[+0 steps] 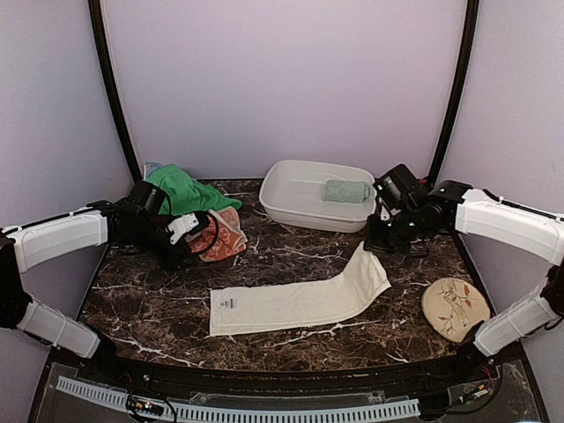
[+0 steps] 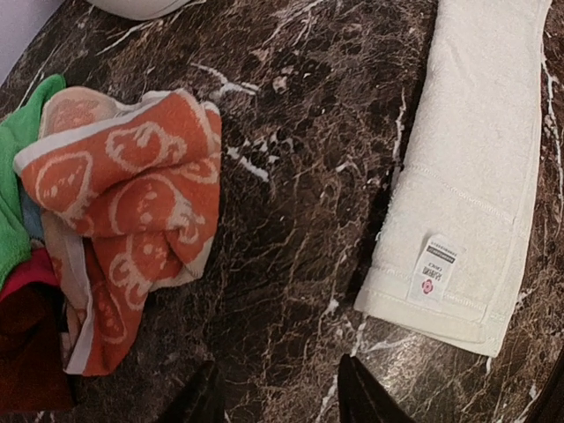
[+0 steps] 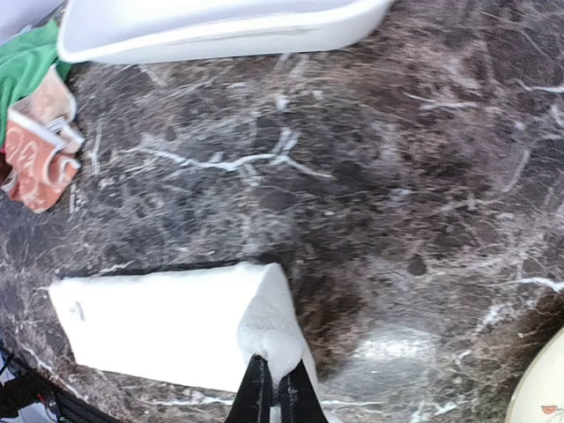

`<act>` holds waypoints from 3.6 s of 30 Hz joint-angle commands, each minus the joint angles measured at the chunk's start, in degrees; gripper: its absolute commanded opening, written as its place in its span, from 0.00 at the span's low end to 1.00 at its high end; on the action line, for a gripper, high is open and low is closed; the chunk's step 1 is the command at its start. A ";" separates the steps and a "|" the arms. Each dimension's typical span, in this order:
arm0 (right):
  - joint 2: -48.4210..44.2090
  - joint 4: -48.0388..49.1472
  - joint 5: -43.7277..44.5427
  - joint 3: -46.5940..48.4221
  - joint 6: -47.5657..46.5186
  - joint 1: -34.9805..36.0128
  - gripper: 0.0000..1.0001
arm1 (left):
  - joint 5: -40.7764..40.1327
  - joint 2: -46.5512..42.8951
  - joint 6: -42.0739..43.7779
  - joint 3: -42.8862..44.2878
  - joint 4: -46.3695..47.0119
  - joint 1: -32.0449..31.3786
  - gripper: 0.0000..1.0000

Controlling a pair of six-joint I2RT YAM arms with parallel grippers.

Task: Roll the towels
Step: Fold the towel at the center of the board, then rotate the towel at the center of the board.

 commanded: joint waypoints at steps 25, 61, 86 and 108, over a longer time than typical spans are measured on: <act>41.22 12.18 -15.62 36.78 6.81 21.43 0.00 | 2.42 -4.11 3.10 -11.38 6.60 11.31 0.44; 51.53 21.43 -26.76 44.18 9.76 23.21 0.04 | 2.43 -1.81 3.58 -9.28 4.97 11.29 0.44; 45.87 31.48 -29.33 33.64 13.12 20.60 0.24 | 4.50 0.09 2.07 -8.89 4.20 10.66 0.45; 32.25 36.53 -24.61 6.31 10.18 14.22 0.15 | -1.21 11.20 -2.84 -4.04 7.57 -10.75 0.40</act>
